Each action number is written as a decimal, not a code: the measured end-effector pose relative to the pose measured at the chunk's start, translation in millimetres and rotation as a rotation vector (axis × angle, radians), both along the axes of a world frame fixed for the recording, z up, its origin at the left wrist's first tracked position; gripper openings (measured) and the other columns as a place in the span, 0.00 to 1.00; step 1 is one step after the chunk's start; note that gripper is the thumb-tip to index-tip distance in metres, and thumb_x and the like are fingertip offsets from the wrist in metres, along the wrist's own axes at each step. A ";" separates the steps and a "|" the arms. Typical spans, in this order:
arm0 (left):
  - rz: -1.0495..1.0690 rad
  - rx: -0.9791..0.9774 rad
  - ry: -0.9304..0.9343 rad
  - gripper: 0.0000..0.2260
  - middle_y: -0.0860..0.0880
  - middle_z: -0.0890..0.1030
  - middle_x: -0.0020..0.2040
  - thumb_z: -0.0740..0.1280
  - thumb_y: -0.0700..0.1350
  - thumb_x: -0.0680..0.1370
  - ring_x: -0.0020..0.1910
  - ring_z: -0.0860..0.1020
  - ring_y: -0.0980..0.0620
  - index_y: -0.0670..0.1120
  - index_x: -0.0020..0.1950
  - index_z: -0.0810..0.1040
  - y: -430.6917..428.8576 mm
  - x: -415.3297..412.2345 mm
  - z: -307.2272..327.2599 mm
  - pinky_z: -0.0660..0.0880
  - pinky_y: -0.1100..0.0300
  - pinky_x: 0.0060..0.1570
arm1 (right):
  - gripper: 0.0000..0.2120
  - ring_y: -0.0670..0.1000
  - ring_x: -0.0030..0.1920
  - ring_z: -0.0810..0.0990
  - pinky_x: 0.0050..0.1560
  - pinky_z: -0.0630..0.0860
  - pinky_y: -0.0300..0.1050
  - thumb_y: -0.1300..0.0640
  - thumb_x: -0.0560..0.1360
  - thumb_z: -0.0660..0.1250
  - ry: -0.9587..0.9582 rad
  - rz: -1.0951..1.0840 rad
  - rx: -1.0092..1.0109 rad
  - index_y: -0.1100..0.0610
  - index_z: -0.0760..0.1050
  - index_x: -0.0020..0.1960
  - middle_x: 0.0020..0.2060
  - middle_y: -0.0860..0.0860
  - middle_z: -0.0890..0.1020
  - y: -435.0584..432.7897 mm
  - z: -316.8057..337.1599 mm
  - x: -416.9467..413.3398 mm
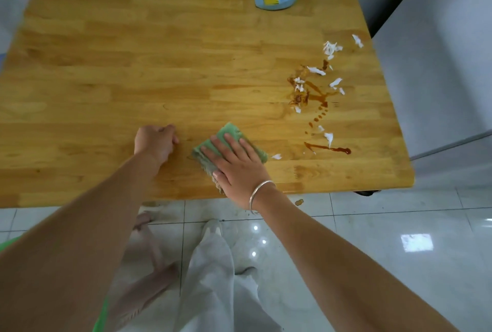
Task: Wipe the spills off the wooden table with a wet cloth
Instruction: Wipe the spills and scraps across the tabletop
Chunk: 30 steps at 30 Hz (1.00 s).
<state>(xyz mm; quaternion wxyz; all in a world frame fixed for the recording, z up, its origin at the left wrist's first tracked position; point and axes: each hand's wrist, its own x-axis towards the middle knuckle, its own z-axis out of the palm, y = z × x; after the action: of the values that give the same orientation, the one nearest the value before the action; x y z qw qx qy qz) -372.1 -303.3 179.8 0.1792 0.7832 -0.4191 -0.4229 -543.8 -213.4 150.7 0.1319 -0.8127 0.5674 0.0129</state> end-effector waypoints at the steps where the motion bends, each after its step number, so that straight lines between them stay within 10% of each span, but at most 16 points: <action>1: 0.004 0.002 0.001 0.18 0.47 0.73 0.27 0.62 0.48 0.80 0.24 0.68 0.49 0.44 0.32 0.76 -0.1 -0.1 -0.5 0.65 0.61 0.28 | 0.26 0.52 0.78 0.47 0.76 0.41 0.51 0.48 0.80 0.47 -0.016 0.033 -0.002 0.45 0.51 0.77 0.78 0.47 0.53 1.1 -0.2 -7.8; 18: -0.104 0.008 0.065 0.20 0.48 0.74 0.27 0.60 0.50 0.81 0.25 0.71 0.50 0.45 0.31 0.76 11.2 -65.9 -2.7 0.66 0.62 0.28 | 0.29 0.50 0.77 0.38 0.76 0.37 0.51 0.50 0.78 0.51 -0.034 -0.350 0.113 0.44 0.46 0.77 0.78 0.46 0.45 -58.9 9.0 -71.7; 30: -0.124 0.035 0.042 0.20 0.47 0.72 0.26 0.60 0.50 0.81 0.24 0.68 0.49 0.44 0.32 0.75 11.8 -65.5 -1.0 0.64 0.61 0.27 | 0.29 0.50 0.78 0.45 0.75 0.38 0.48 0.50 0.77 0.52 -0.067 -0.203 0.050 0.43 0.50 0.77 0.78 0.45 0.51 25.9 4.9 -54.0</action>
<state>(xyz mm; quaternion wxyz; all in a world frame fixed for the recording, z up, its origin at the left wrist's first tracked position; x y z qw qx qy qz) -437.6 -291.5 178.9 0.1478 0.7497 -0.4554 -0.4570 -597.8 -187.6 155.6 0.1717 -0.7476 0.6415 -0.0135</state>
